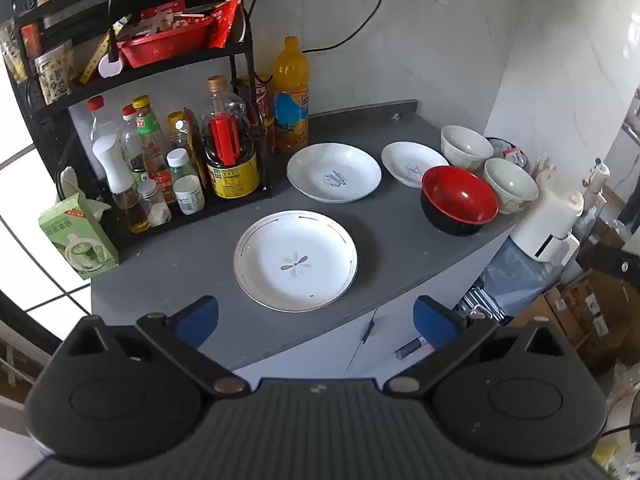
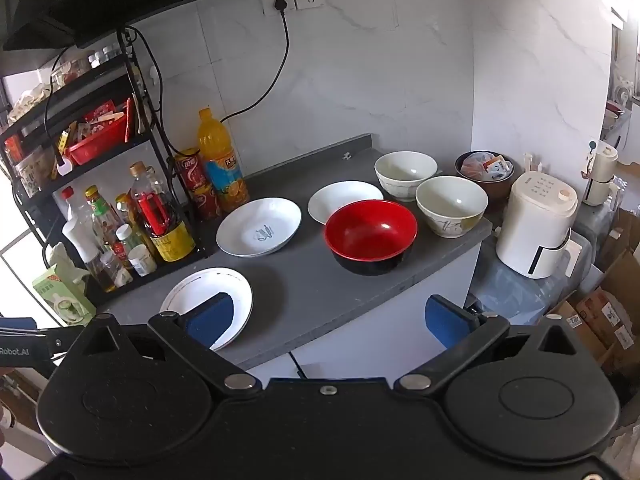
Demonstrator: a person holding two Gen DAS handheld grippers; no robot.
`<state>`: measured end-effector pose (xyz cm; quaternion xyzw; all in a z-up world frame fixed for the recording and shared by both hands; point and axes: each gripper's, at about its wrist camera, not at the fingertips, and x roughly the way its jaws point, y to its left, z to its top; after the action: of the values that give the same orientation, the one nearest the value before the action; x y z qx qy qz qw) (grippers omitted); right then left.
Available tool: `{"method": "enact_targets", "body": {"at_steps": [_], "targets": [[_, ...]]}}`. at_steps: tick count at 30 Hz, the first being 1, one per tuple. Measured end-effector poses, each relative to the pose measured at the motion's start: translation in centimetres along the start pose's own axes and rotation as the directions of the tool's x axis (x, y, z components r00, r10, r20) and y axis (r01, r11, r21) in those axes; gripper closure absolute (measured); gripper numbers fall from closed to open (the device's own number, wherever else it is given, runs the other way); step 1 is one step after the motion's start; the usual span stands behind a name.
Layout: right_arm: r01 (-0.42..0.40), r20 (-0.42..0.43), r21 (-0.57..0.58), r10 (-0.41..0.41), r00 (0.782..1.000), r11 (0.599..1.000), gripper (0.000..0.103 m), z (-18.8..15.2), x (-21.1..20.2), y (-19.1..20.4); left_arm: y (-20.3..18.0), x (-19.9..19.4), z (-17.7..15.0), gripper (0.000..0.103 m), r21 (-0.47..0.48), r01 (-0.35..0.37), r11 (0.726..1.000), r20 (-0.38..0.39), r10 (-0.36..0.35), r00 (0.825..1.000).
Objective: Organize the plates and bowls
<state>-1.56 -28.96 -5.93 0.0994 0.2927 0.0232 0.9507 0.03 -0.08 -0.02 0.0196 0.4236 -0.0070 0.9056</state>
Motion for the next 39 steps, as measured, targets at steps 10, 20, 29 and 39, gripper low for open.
{"method": "enact_targets", "body": {"at_steps": [10, 20, 29, 39], "targets": [[-0.024, -0.03, -0.01, 0.023, 0.999, 1.0, 0.0, 0.9, 0.8, -1.1, -0.9, -0.6, -0.1, 0.0, -0.059, 0.026, 0.998, 0.028, -0.024, 0.999], [-0.021, -0.032, -0.041, 0.02, 0.999, 0.999, 0.0, 0.9, 1.1, -1.4, -1.0, -0.2, -0.3, 0.0, -0.09, 0.036, 0.995, 0.021, -0.034, 0.999], [-0.016, -0.036, -0.042, 0.015, 0.999, 0.999, 0.0, 1.0, 1.2, -2.2, -1.3, -0.2, 0.2, 0.0, -0.112, 0.034, 0.993, 0.028, -0.031, 0.999], [-0.013, -0.042, -0.054, 0.01, 0.999, 0.998, 0.0, 0.9, 1.1, -3.2, -2.6, -0.1, 0.0, 0.0, -0.103, 0.036, 0.994, 0.027, -0.034, 0.999]]}}
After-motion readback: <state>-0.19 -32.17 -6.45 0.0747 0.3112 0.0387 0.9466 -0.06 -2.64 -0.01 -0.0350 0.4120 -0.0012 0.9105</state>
